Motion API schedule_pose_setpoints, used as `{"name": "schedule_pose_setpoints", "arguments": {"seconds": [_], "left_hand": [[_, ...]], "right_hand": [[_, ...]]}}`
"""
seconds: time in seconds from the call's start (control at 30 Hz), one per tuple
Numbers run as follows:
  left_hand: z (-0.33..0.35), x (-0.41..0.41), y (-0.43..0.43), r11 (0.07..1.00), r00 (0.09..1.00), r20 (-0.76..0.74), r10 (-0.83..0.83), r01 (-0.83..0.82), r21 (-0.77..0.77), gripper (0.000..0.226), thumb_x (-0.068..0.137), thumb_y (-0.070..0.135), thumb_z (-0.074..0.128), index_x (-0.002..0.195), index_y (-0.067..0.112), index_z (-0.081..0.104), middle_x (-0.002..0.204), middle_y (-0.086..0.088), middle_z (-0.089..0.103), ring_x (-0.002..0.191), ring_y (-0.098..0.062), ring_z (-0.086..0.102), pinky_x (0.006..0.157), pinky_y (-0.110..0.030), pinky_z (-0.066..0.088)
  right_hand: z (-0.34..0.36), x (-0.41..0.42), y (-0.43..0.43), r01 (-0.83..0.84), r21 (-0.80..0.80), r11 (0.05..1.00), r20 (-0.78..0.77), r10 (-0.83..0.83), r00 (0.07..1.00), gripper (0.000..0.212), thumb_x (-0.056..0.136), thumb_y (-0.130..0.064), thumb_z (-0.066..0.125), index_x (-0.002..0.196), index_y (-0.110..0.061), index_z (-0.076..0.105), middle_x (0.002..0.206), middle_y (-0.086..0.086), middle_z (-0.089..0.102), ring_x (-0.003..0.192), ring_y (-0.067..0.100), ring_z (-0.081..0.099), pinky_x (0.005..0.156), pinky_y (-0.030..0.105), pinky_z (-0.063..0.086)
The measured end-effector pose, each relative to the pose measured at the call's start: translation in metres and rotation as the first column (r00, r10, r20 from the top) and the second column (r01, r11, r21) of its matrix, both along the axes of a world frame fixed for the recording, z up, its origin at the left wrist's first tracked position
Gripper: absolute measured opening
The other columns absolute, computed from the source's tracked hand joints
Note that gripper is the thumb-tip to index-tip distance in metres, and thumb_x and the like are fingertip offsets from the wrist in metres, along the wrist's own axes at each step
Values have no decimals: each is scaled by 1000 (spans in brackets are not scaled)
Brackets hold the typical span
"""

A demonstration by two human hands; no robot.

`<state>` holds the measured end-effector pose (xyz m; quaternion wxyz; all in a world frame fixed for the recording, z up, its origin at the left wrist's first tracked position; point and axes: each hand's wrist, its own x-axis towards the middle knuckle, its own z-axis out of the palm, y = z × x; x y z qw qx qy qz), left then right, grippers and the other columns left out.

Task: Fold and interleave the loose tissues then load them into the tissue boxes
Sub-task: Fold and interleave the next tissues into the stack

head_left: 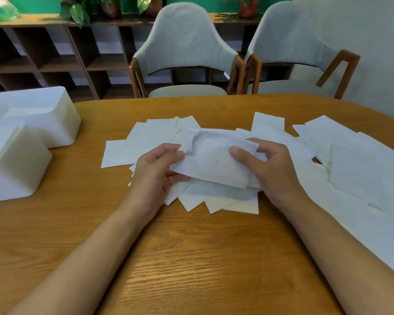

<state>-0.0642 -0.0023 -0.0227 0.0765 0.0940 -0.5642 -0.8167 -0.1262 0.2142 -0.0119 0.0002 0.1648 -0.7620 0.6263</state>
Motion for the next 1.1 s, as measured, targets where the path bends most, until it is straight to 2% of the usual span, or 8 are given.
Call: {"name": "schedule_pose_setpoints", "arguments": {"seconds": [0.13,0.23,0.33,0.43,0.53,0.8,0.97,1.1], "left_hand": [[2,4,-4,970,981,26,-191,193,-146,39,90,33,73,113,2,74,116,-22,74,106,-34,72,93,-50,57],[5,7,-1,930,991,108,-81,114,-350,25,90,31,79,104,10,79,100,-9,80,96,-30,77,85,-43,61],[5,8,4,938,992,121,-21,62,-341,22,90,28,80,103,11,79,97,-6,81,93,-28,78,82,-41,61],[7,8,7,952,991,134,10,31,-303,25,88,29,81,105,10,79,99,-6,81,93,-28,78,89,-50,61],[7,9,10,949,991,135,19,25,-315,27,87,31,81,105,11,79,99,-5,81,93,-27,78,92,-56,60],[6,12,15,913,993,115,24,25,-407,27,87,35,81,107,16,79,98,2,81,90,-17,77,85,-46,62],[2,4,6,749,983,-105,153,-185,-636,44,84,43,83,123,33,64,116,12,67,104,-6,65,82,-26,57],[11,5,0,897,999,21,-27,33,-441,46,89,39,75,132,37,58,111,-3,77,98,-16,75,87,-35,61]], "right_hand": [[-1,0,-2,-20,93,995,-9,21,1000,6,86,-37,74,90,-34,71,91,-27,70,95,-7,62,68,11,51],[-1,3,-4,-58,114,992,-6,59,998,26,78,-51,70,99,-37,70,102,-26,68,101,-12,58,72,8,49],[-2,4,-5,-103,193,976,-68,118,991,45,81,-58,72,124,-50,60,121,-48,51,113,-27,40,86,-1,35],[-4,4,-9,-97,205,974,-94,118,989,73,77,-59,69,144,-53,39,146,-40,33,122,-32,25,91,-8,23],[-8,3,-12,-94,190,977,-119,118,986,84,79,-57,71,150,-49,28,147,-44,24,127,-33,18,90,-13,16],[-9,5,-14,-37,213,976,-180,77,981,73,94,-32,70,149,-50,26,140,-53,19,125,-35,15,93,-10,12],[1,0,-5,10,149,989,-191,18,981,68,94,-27,70,145,-47,32,133,-56,23,123,-35,18,95,-5,14],[5,-3,1,-2,126,992,-190,26,981,66,94,-25,69,144,-48,33,128,-61,25,124,-34,19,97,0,13]]}}
